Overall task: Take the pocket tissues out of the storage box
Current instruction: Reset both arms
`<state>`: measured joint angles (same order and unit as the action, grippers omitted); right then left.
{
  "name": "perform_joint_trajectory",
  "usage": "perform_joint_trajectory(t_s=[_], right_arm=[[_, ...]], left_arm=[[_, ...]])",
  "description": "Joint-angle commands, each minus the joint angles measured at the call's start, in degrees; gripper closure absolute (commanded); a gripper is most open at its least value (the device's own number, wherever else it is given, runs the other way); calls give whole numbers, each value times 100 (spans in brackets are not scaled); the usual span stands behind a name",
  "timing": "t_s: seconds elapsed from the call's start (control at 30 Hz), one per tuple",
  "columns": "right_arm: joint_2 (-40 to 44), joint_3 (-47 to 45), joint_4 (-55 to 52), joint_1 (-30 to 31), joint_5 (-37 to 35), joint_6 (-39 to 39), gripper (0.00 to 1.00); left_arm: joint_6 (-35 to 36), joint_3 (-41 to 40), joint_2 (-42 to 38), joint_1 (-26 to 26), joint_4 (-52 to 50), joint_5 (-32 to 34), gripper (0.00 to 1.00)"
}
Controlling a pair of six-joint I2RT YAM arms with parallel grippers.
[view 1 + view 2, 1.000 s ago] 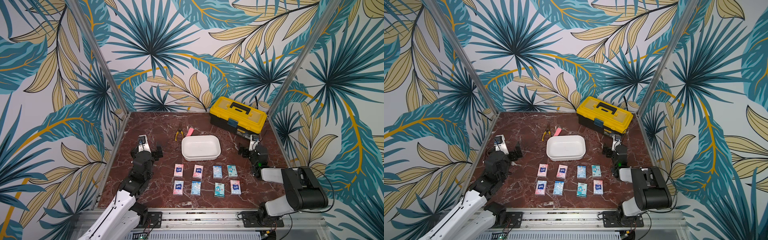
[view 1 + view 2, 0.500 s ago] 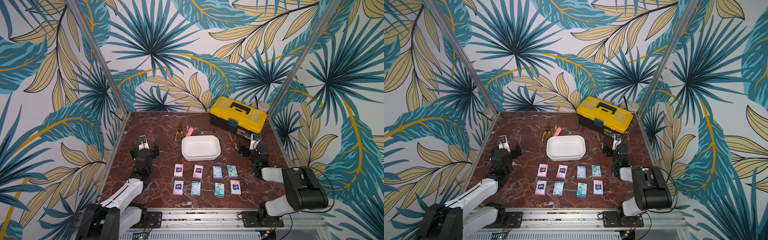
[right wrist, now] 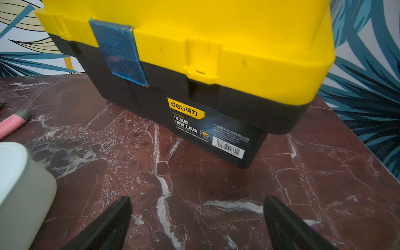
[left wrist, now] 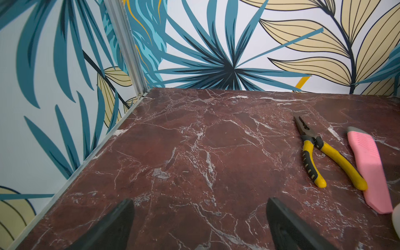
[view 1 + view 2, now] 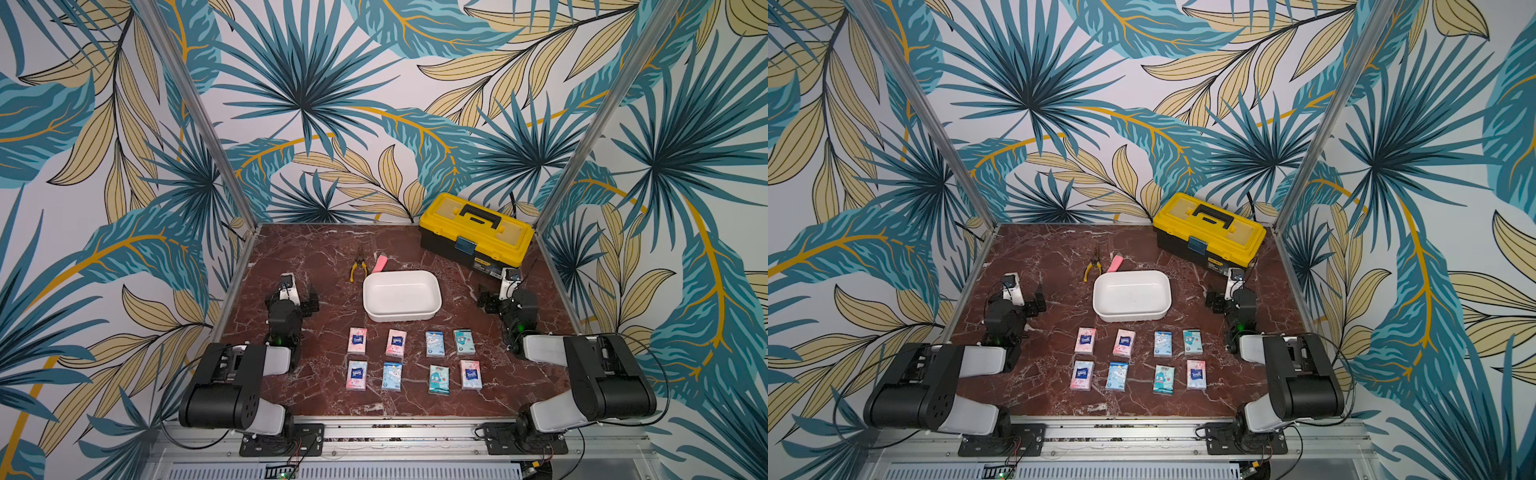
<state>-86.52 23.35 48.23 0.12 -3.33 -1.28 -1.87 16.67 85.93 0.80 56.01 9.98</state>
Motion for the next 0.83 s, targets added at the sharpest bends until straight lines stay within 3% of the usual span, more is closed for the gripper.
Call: perform_joint_trajectory(t_s=[0.0, 0.07, 0.17, 0.23, 0.8], right_arm=[[11, 29, 11, -12, 43, -70, 1], [6, 36, 11, -11, 37, -69, 1], [4, 37, 11, -12, 43, -66, 1], [12, 31, 11, -12, 44, -71, 1], [11, 29, 11, -12, 48, -71, 1]], left_arm=[[-10, 270, 272, -151, 142, -300, 0], [-82, 644, 100, -253, -863, -473, 0], [-86, 553, 182, -291, -542, -533, 0], [-77, 666, 70, -282, -971, -541, 0], [-48, 663, 95, -256, -899, -537, 0]])
